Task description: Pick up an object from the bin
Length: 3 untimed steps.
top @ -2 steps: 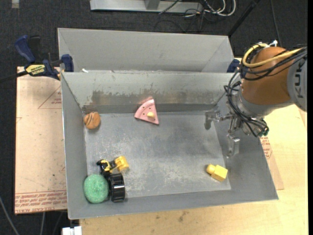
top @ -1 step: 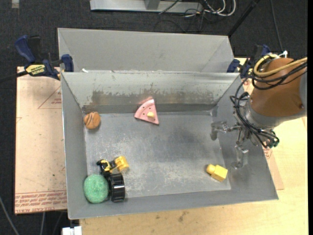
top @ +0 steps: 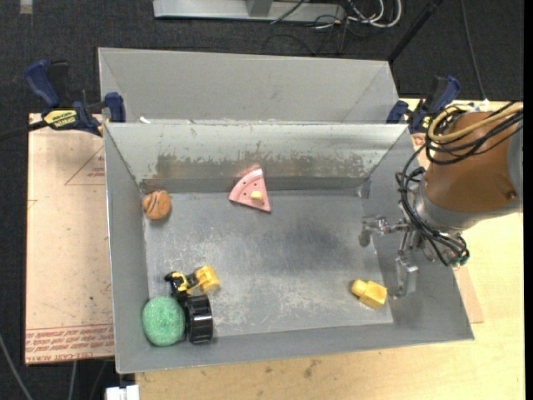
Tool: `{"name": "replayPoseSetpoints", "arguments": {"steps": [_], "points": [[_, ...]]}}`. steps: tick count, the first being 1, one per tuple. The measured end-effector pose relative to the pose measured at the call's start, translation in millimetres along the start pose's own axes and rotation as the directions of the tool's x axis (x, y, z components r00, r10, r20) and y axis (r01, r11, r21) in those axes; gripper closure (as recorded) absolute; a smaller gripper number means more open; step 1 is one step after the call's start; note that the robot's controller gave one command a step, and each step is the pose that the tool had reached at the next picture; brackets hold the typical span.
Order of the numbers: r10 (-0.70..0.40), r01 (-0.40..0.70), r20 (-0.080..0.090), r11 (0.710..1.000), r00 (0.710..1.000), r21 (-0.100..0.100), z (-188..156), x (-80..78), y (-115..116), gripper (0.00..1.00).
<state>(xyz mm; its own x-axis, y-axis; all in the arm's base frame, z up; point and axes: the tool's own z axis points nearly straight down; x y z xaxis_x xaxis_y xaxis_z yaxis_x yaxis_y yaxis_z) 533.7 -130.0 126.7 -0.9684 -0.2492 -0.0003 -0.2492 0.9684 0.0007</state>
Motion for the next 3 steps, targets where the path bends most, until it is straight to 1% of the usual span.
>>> {"name": "replayPoseSetpoints", "arguments": {"steps": [1,2,3], "points": [[-0.429,0.429,0.001,0.903,0.903,0.001,44,32.9,3,0.0],[0.157,-0.157,0.002,0.988,0.988,-0.001,57,36.7,-2,1.0],[0.156,-0.156,0.003,0.988,0.988,-0.001,57,36.4,-2,1.0]]}}
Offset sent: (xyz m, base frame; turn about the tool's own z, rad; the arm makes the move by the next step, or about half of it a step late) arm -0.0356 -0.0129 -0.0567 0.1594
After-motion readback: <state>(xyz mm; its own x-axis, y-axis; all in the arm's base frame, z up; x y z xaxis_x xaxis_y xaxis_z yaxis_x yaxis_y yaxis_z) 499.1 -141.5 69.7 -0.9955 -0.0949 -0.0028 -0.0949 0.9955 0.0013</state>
